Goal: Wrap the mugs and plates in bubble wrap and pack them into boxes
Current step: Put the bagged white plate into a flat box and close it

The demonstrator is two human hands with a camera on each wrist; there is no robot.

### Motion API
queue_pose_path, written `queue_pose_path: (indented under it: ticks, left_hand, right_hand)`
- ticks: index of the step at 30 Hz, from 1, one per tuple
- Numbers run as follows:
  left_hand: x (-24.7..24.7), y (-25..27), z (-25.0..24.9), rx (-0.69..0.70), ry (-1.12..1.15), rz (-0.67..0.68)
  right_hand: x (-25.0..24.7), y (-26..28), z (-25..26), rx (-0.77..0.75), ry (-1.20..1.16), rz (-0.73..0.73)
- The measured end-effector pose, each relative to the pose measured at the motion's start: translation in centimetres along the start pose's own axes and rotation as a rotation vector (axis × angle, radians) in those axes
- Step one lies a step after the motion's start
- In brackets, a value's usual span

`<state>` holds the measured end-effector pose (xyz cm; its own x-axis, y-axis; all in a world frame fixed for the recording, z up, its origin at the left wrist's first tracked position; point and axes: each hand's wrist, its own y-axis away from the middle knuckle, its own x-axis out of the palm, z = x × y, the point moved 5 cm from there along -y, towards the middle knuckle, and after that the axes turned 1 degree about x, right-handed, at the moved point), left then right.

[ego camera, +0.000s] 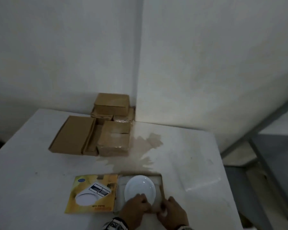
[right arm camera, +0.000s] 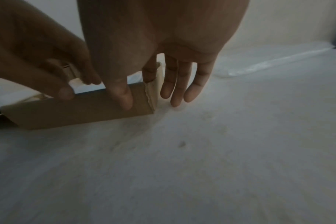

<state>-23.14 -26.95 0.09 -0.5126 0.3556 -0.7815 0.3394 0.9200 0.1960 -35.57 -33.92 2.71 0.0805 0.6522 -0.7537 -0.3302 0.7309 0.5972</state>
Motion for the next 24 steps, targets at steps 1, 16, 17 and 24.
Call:
queue_pose_path:
  ticks: [1,16,17,24]
  left_hand:
    - [-2.0,0.4,0.8,-0.007,-0.027,-0.13]
    - [-7.9,-1.6,5.4,-0.174,-0.074,-0.11]
    - [-8.0,-2.0,5.4,-0.173,-0.069,-0.086]
    - [-9.1,-4.8,5.7,-0.123,-0.008,-0.114]
  right_hand:
    - [-0.5,0.2,-0.7,0.038,0.026,-0.034]
    - [-5.2,-3.9,0.0,-0.066,0.008,-0.161]
    - [-5.1,-4.4,0.5,-0.098,0.026,-0.199]
    - [-4.1,-6.8,-0.3,-0.095,0.05,-0.242]
